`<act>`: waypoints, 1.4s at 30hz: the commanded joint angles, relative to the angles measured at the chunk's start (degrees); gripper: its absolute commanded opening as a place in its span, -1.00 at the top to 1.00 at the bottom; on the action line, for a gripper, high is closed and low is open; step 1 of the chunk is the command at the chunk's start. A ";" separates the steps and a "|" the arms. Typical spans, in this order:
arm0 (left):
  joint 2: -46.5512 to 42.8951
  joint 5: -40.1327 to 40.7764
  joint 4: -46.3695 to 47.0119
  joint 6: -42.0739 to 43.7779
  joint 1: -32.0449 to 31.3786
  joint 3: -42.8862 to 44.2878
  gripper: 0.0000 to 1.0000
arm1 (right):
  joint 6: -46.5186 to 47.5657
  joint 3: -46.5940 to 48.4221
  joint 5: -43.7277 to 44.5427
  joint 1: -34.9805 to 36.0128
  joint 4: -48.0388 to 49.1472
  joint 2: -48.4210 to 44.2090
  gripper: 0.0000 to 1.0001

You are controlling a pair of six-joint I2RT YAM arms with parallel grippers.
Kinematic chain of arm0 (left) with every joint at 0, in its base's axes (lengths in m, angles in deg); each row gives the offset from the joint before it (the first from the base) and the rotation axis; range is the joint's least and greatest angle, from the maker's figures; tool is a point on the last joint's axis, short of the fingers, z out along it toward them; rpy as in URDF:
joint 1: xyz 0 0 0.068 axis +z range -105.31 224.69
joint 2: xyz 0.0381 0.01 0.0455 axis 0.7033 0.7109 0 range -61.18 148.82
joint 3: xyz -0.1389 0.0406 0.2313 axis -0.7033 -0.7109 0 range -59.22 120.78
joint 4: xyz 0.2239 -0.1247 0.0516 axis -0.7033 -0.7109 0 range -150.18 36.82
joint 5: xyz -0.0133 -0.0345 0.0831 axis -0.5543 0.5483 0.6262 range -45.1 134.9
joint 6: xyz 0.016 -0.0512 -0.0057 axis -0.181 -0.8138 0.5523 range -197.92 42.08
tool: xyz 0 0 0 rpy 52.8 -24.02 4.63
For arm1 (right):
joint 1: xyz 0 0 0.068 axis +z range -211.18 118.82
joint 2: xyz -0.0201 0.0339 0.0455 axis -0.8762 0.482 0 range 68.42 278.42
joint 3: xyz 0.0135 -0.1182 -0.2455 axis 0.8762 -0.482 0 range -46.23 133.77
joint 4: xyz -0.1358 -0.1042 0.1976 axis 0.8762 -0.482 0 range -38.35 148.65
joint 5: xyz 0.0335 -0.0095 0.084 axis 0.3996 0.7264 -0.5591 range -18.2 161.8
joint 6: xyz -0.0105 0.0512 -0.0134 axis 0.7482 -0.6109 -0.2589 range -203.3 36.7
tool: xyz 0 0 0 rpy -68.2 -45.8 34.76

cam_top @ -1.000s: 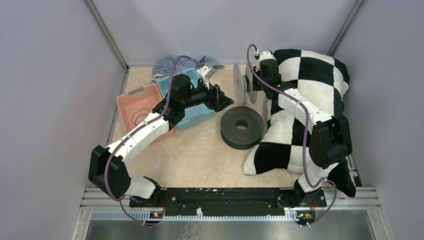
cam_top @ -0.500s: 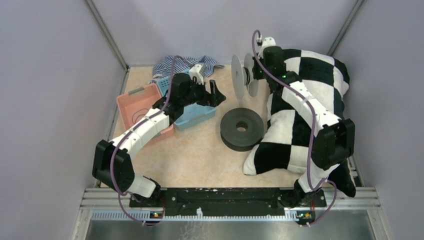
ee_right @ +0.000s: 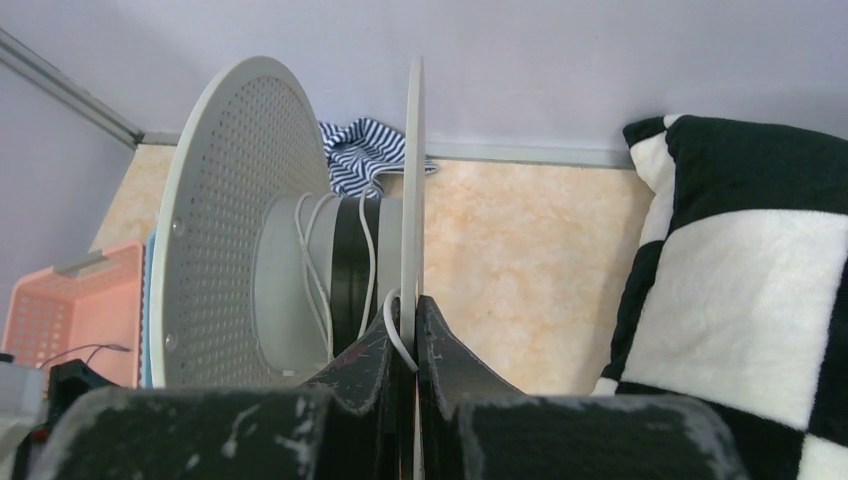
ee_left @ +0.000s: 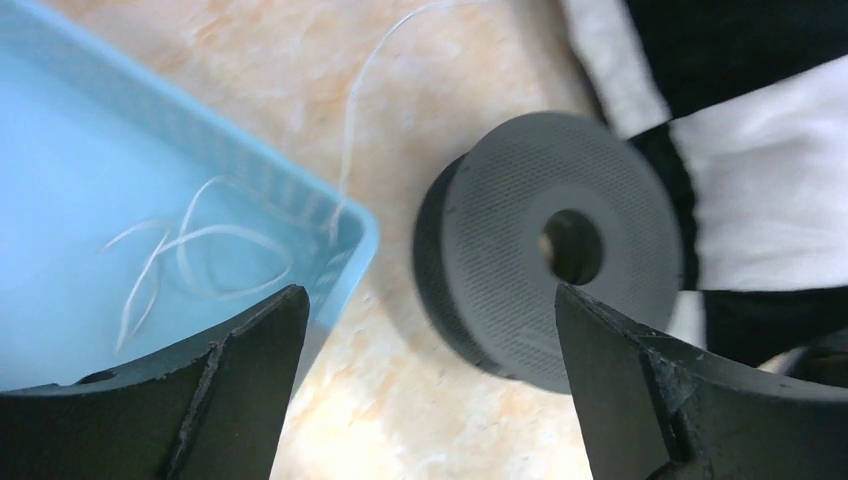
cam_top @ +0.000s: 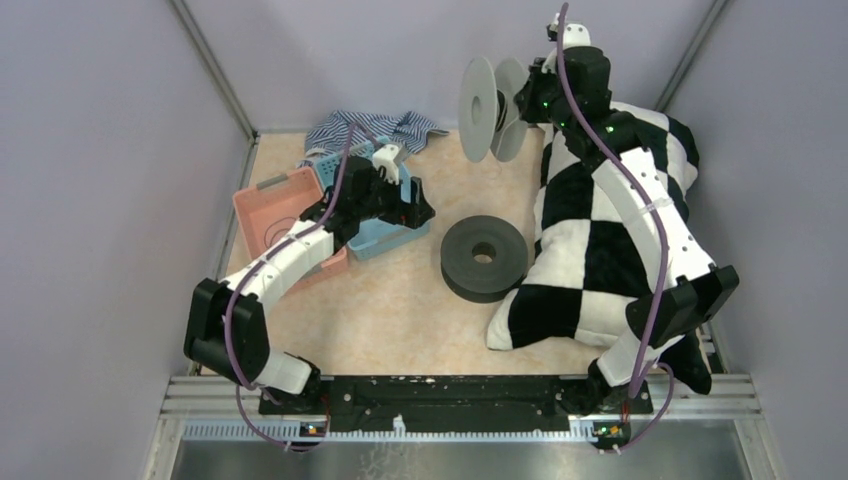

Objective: Wrap the cables
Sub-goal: Pick up the cable reel from the center of the board.

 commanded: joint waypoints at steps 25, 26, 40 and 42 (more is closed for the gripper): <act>5.41 9.83 36.75 13.03 -4.77 -11.24 -0.49 | -3.61 5.52 -1.12 0.18 -1.68 -4.50 1.00; 6.20 9.57 36.61 14.59 -4.74 -10.55 -0.47 | -3.69 5.71 -1.23 0.12 -1.94 -4.50 1.00; 14.32 8.11 33.91 19.65 -4.64 -4.00 -0.24 | -4.47 5.63 -1.09 0.16 -3.05 -5.41 1.00; 14.72 8.68 33.37 19.46 -4.69 -3.73 -0.14 | -4.60 5.76 -1.05 0.14 -2.95 -5.61 1.00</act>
